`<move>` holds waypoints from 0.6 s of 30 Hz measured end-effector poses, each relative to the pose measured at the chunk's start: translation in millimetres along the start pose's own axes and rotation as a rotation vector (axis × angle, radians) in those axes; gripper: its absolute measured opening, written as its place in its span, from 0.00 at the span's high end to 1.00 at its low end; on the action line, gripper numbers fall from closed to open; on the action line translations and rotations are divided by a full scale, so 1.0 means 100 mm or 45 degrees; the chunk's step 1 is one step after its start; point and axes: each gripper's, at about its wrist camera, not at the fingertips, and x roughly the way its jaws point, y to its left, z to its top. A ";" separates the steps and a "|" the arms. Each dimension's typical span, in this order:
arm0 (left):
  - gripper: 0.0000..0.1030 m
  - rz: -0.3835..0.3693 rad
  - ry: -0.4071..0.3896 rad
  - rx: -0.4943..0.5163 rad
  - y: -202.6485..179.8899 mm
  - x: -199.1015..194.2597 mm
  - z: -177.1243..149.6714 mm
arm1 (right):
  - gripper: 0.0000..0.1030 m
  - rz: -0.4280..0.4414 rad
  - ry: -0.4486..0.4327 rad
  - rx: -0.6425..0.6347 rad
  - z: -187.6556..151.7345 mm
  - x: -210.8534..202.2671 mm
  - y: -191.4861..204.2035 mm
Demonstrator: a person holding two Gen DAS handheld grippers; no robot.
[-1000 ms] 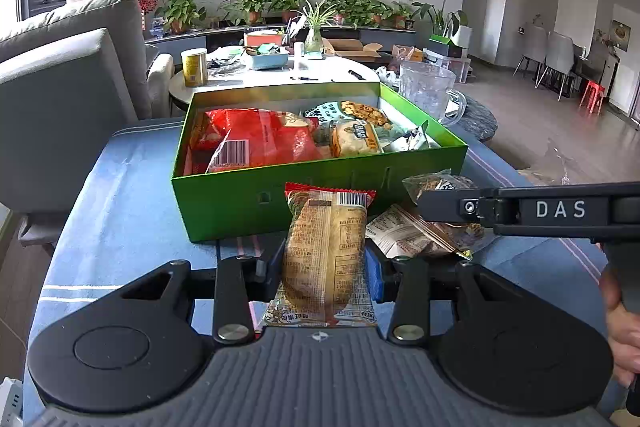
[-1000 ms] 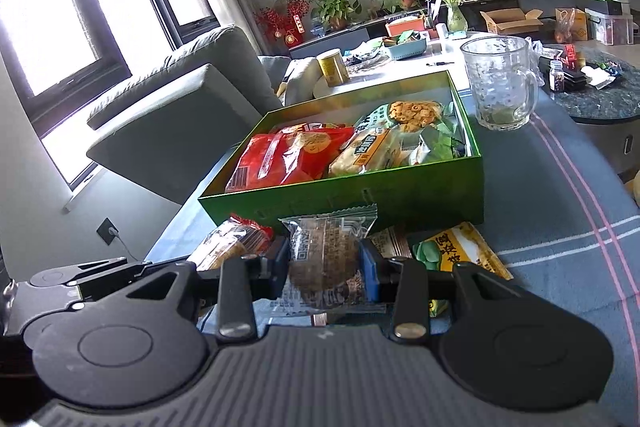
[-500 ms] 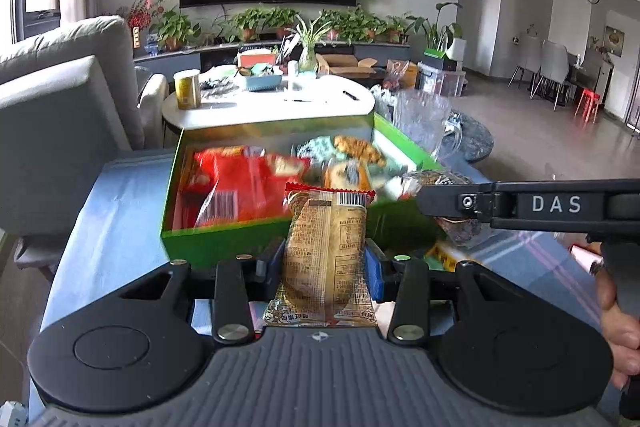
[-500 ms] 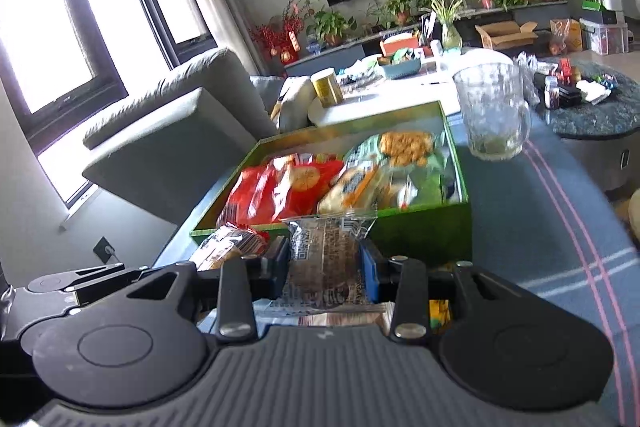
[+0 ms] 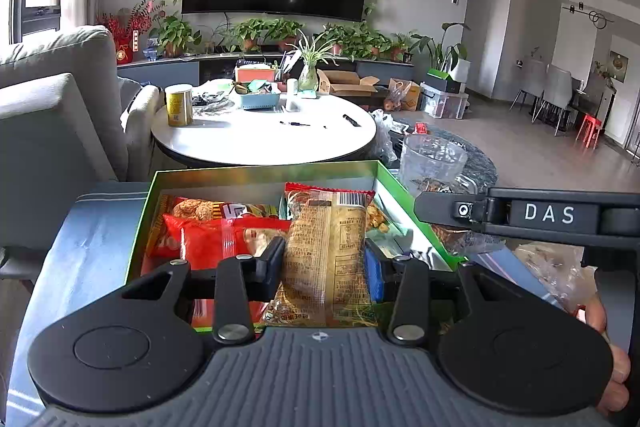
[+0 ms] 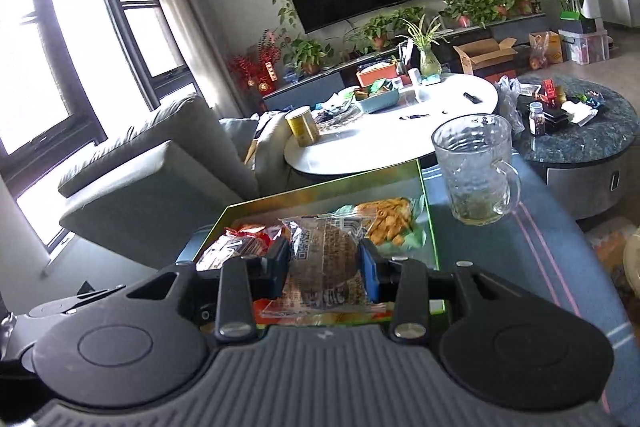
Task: Organize snacks
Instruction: 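Carry the bread bar and round cookie with both tools into the green box, then open both tools to release the bar and cookie into the box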
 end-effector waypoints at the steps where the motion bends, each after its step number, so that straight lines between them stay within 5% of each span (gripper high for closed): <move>1: 0.63 0.000 0.006 -0.001 0.01 0.05 0.01 | 0.26 0.000 0.002 0.013 0.01 0.04 -0.03; 15: 0.62 -0.023 0.057 -0.028 0.08 0.51 0.03 | 0.25 -0.032 0.006 0.107 0.03 0.43 -0.16; 18: 0.47 0.012 0.017 0.002 0.05 0.51 0.05 | 0.25 -0.051 -0.019 0.125 0.04 0.42 -0.18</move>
